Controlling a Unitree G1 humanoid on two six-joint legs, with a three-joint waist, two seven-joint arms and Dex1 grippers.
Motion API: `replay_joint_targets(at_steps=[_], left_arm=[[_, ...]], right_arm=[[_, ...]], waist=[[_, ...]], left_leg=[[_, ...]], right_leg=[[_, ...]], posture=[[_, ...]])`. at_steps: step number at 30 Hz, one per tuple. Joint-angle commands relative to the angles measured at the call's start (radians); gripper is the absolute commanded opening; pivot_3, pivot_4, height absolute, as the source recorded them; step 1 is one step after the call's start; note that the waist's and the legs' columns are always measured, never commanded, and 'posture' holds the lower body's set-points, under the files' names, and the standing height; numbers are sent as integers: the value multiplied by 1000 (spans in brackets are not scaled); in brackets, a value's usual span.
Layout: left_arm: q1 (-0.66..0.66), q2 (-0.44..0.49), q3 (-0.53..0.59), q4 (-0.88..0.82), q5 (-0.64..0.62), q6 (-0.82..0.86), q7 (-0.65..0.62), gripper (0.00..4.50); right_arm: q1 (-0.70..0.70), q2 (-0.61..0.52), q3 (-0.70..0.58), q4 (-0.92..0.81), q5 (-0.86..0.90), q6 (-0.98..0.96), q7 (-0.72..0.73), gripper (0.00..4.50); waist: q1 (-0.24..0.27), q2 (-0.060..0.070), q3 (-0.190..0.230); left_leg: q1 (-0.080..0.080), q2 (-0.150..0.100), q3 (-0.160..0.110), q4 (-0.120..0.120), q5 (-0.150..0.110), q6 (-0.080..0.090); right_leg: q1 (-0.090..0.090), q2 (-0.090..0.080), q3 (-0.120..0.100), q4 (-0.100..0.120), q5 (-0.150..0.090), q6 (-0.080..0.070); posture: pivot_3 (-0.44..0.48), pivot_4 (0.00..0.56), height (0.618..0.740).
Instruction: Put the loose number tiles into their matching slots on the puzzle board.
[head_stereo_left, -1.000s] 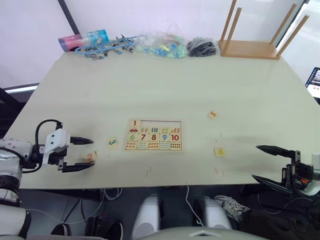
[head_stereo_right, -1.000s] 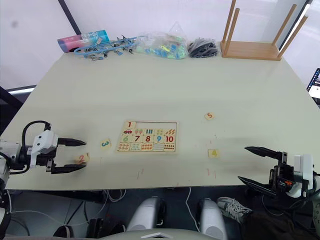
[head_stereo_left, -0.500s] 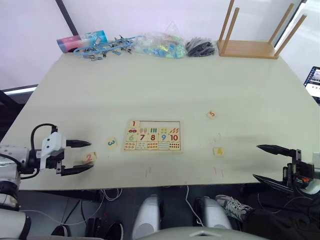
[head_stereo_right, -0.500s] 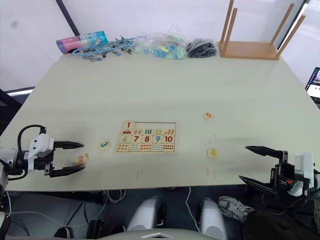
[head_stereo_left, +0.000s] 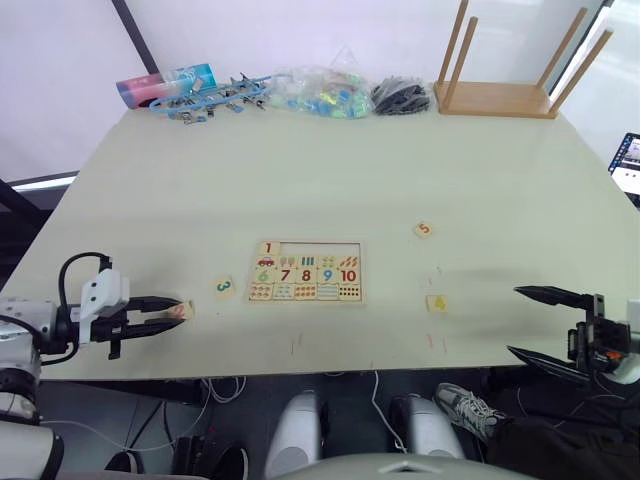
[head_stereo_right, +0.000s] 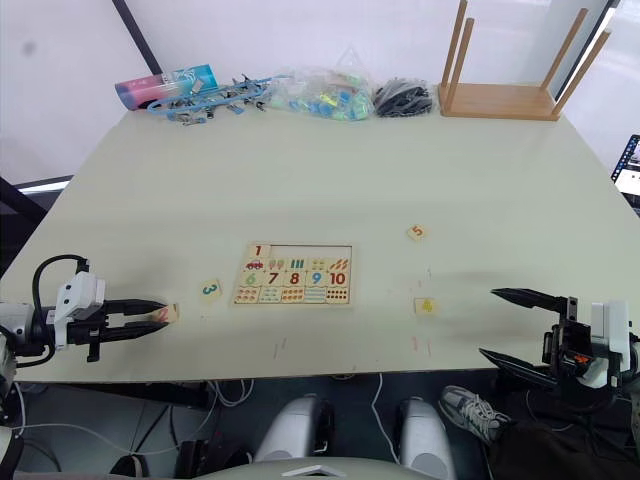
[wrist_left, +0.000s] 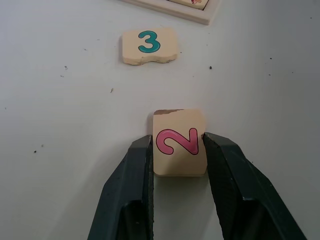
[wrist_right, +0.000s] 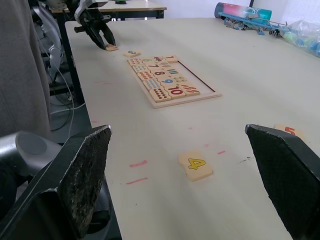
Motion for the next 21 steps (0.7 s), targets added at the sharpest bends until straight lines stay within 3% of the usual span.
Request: replay_joint_targets(at_steps=[1, 14, 21], left_arm=[[-12, 12, 9, -5, 2, 31, -30, 1022], [-218, 18, 36, -200, -35, 255, -30, 1022], [-420, -67, -62, -294, -9, 411, -30, 1022]], right_arm=[[9, 6, -18, -32, 20, -3, -17, 4500], [45, 76, -4, -76, 11, -29, -79, 4500], [57, 130, 15, -96, -4, -57, -124, 4500]], waist=[[0, 0, 0], [14, -7, 2], [25, -8, 4]], left_leg=[[0, 0, 0, 0, 0, 0], [-2, -2, -1, 2, 0, 0], [-3, -5, 0, 3, 0, 0]], right_leg=[[0, 0, 0, 0, 0, 0], [0, 0, -1, 0, 0, 0], [2, 3, -2, 0, 0, 0]], posture=[[0, 150, 737], [0, 150, 737], [0, 150, 737]])
